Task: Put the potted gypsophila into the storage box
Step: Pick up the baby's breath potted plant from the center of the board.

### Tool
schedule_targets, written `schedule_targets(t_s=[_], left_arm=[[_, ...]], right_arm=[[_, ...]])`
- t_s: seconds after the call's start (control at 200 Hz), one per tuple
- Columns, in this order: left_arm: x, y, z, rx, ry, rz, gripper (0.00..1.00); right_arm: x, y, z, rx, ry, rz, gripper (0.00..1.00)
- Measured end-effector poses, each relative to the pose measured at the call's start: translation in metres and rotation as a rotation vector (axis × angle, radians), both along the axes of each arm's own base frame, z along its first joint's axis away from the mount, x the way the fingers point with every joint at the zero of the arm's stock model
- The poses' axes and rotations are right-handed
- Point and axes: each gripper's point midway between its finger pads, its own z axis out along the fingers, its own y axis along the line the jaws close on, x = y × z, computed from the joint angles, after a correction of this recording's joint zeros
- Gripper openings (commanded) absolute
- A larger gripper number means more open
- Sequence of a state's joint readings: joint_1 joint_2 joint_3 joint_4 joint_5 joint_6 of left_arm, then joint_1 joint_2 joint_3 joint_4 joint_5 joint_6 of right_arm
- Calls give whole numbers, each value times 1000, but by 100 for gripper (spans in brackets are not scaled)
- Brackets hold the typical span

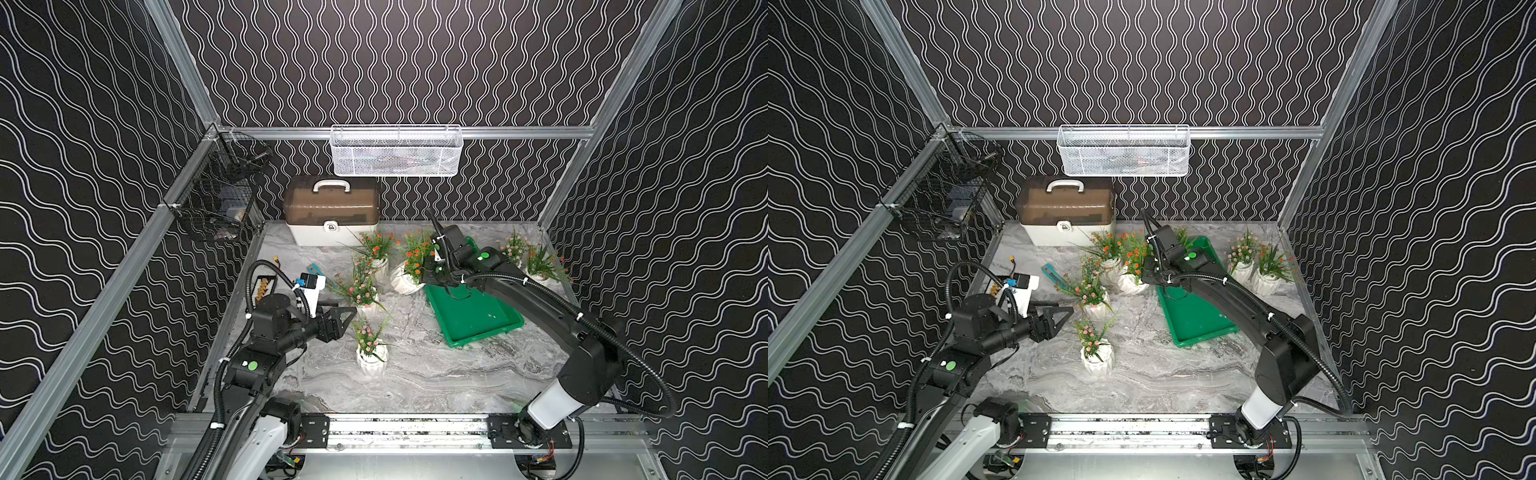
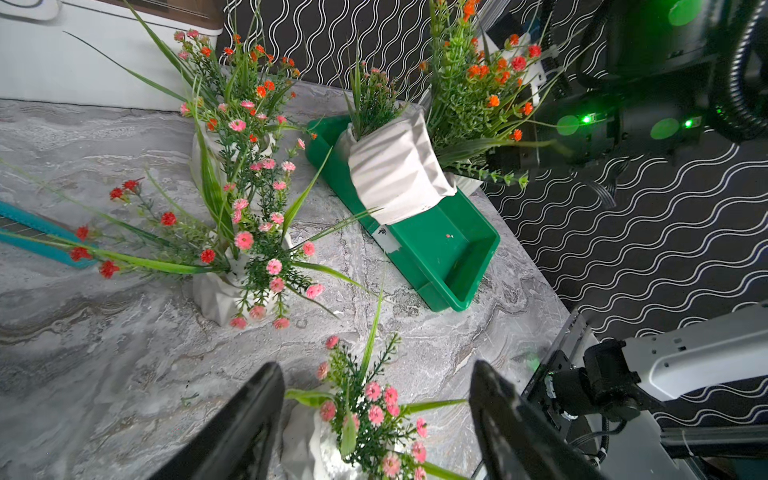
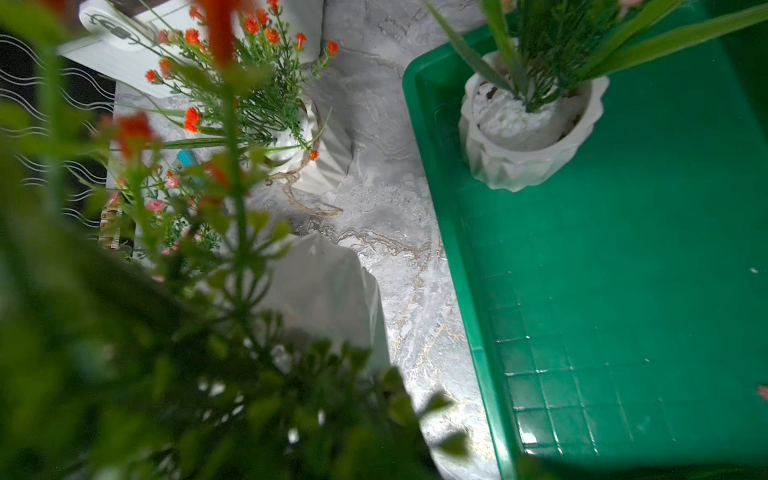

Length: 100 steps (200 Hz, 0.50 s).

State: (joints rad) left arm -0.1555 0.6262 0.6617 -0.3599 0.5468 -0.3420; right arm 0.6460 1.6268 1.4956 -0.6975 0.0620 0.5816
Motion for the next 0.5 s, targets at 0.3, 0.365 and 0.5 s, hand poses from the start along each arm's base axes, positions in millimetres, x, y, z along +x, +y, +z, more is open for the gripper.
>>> schedule_targets(t_s=[0.3, 0.365, 0.5], left_arm=[[-3, -5, 4, -16, -13, -32, 74], [-6, -8, 8, -30, -41, -56, 73], [-12, -16, 15, -62, -95, -118, 74]], right_arm=[[-3, -35, 19, -44, -44, -39, 12], [-2, -45, 18, -53, -38, -56, 12], [2, -80, 16, -84, -28, -120, 13]])
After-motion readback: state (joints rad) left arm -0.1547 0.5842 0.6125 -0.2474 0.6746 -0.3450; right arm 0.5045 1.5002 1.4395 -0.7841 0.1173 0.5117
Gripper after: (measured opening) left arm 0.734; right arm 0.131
